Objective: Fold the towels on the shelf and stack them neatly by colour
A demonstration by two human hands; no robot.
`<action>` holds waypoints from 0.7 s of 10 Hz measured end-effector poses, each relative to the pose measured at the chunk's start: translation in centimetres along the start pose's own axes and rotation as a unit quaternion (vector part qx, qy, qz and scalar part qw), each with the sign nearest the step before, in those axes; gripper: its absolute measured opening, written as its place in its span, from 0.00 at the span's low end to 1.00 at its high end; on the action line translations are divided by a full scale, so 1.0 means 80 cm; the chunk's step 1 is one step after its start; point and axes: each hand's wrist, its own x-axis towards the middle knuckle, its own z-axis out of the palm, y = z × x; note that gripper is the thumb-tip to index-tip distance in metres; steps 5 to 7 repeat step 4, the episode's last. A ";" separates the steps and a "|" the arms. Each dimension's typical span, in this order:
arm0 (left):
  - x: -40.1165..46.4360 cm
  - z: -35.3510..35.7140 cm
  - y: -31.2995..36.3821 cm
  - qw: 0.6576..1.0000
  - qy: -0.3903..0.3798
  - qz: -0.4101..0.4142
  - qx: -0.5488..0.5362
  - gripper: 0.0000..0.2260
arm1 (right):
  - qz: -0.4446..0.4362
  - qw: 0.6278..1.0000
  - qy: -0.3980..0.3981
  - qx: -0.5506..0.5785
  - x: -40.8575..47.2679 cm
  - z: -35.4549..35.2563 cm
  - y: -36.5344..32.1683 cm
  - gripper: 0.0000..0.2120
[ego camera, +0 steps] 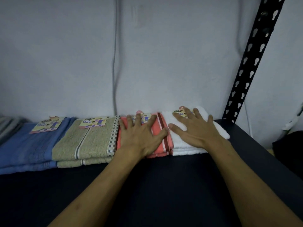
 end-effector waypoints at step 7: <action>-0.074 -0.046 -0.004 0.888 0.355 0.139 -0.256 0.19 | -0.012 0.878 0.459 0.135 -0.047 -0.050 -0.027 0.23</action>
